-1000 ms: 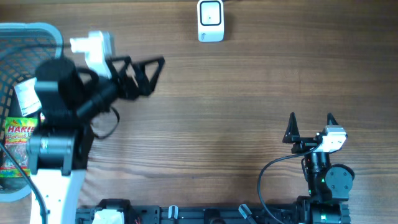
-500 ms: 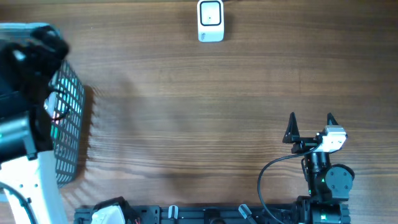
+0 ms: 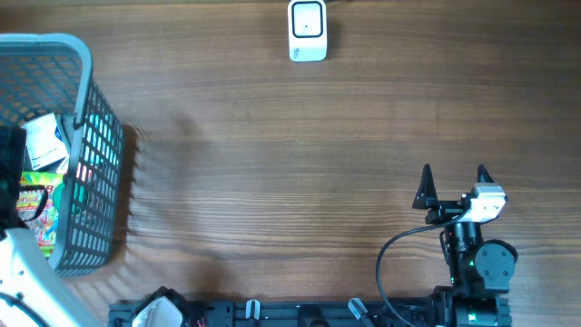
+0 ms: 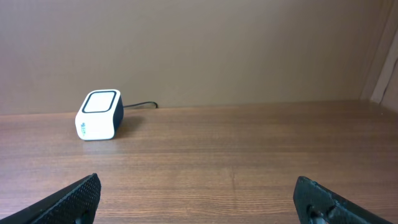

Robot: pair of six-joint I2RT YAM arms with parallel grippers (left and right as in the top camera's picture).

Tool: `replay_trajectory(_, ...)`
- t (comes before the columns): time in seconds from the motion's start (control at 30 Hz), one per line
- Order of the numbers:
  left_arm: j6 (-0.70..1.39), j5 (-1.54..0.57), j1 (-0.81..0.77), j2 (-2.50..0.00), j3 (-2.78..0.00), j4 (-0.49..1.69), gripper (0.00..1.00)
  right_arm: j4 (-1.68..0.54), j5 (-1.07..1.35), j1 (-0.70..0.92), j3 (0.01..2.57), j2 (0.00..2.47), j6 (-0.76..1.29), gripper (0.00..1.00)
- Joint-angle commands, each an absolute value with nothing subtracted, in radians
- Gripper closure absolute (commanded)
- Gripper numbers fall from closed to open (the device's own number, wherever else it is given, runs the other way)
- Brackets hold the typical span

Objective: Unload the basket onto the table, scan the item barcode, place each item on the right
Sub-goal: 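Reach the left gripper into the basket and grasp the green-lidded jar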

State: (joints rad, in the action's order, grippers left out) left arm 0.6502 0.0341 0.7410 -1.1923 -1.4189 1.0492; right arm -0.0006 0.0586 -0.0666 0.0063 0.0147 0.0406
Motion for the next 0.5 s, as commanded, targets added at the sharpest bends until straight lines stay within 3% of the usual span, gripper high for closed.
replay_trajectory(0.0, 0.662, 0.099, 0.746, -1.262, -1.383, 1.053, 0.0, 0.001, 0.046, -0.063, 0.005, 0.007, 0.053, 0.0)
replay_trajectory(0.47, 0.592, 0.065, 0.747, -1.662, -1.382, 1.162, 0.0, 0.001, 0.046, -0.063, 0.005, 0.007, 0.053, 0.0)
